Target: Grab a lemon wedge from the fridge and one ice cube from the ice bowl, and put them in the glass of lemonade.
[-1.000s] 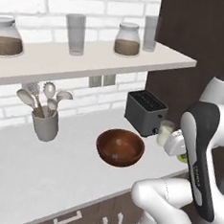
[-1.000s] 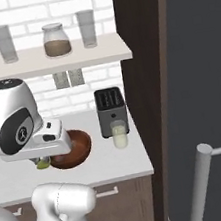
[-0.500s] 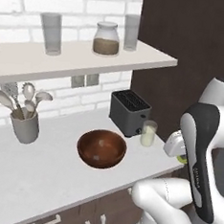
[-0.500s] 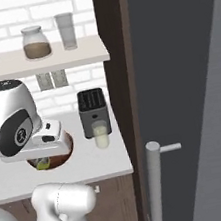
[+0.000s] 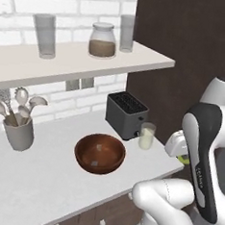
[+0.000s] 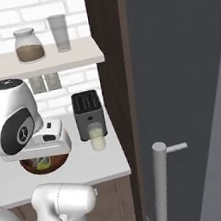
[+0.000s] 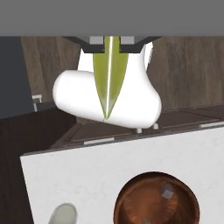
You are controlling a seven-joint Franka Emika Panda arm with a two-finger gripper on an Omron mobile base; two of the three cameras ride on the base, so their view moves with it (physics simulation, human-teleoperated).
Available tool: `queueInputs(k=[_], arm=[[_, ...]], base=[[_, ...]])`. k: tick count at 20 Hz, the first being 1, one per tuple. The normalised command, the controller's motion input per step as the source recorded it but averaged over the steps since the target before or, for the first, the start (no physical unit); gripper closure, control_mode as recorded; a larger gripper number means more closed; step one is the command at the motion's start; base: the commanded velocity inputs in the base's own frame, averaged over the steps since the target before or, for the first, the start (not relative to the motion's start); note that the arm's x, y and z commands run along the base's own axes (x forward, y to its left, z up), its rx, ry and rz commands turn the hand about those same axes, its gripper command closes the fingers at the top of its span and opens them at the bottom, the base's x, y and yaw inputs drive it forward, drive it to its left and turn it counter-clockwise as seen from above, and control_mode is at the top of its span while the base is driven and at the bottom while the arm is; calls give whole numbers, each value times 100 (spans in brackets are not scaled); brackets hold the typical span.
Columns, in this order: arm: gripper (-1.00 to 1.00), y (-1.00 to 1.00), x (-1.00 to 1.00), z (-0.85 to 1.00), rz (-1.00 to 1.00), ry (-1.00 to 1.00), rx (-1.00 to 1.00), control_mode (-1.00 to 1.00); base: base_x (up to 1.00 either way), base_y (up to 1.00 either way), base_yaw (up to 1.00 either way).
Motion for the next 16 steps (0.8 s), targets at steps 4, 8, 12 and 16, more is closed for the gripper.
queueInputs(k=[4,8,12,16], arm=[[100,0,0,0,0,0,0,100],[100,0,0,0,0,0,0,100],[100,0,0,0,0,0,0,100],[100,13,34,1,-1,0,-1,-100]], base=[[7,8,-5],[0,0,0],[17,14,0],[21,12,0]])
